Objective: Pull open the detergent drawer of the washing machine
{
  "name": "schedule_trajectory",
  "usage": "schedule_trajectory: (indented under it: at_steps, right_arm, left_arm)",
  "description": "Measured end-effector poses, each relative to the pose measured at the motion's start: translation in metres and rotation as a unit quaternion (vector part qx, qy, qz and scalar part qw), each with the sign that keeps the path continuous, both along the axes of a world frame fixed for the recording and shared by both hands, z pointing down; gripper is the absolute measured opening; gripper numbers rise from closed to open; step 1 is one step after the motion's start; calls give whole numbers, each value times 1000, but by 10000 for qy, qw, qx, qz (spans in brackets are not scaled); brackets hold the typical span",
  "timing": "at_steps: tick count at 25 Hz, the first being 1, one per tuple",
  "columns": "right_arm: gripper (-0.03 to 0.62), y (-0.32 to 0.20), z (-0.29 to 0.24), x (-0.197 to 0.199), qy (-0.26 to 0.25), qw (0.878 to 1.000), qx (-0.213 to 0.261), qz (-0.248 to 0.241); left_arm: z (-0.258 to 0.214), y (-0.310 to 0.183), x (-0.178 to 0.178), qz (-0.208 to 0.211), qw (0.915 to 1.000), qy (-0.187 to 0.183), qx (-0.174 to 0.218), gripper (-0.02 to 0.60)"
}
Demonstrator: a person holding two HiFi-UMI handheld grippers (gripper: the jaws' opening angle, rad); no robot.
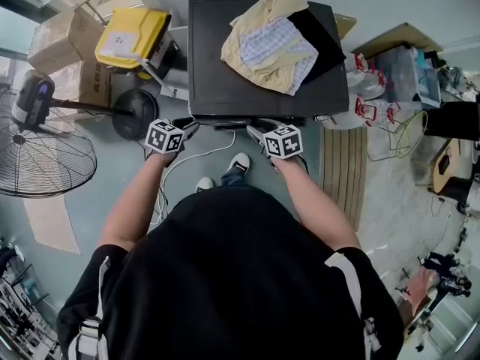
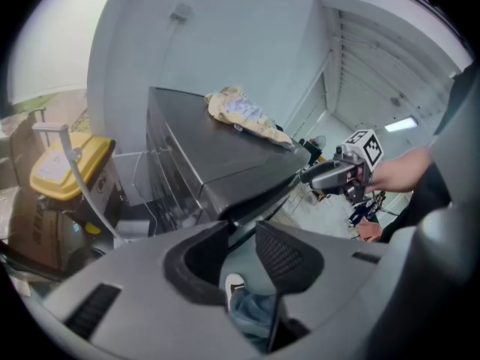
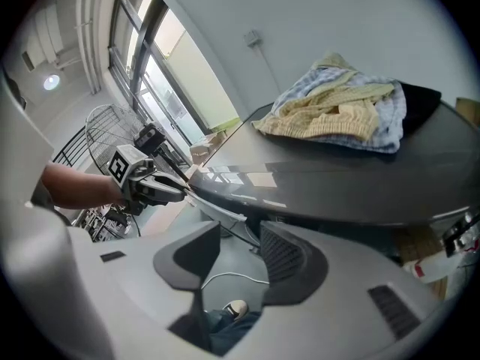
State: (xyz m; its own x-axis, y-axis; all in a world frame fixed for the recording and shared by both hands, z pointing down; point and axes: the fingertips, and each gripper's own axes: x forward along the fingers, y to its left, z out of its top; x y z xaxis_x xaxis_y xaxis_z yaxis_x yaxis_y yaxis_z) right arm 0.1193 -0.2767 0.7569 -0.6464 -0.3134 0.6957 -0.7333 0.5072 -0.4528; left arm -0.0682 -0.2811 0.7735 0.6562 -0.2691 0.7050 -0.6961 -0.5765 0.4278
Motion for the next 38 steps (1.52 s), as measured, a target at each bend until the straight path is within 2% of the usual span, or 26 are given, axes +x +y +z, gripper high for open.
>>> schedule_trajectory:
  at_steps: [13, 27, 38]
  right_arm:
    - [160, -3, 13, -12, 67, 9997, -74, -209]
    - [105, -6, 19, -11, 235, 9996, -114, -72]
    - [86, 3, 18, -10, 232, 9993, -157, -247]
  left_arm:
    - [8, -1, 4, -10, 9999, -90, -61, 123]
    - [7, -1, 2, -38, 9999, -126, -96, 118]
    - [6, 8, 3, 80, 9998, -120, -105, 103]
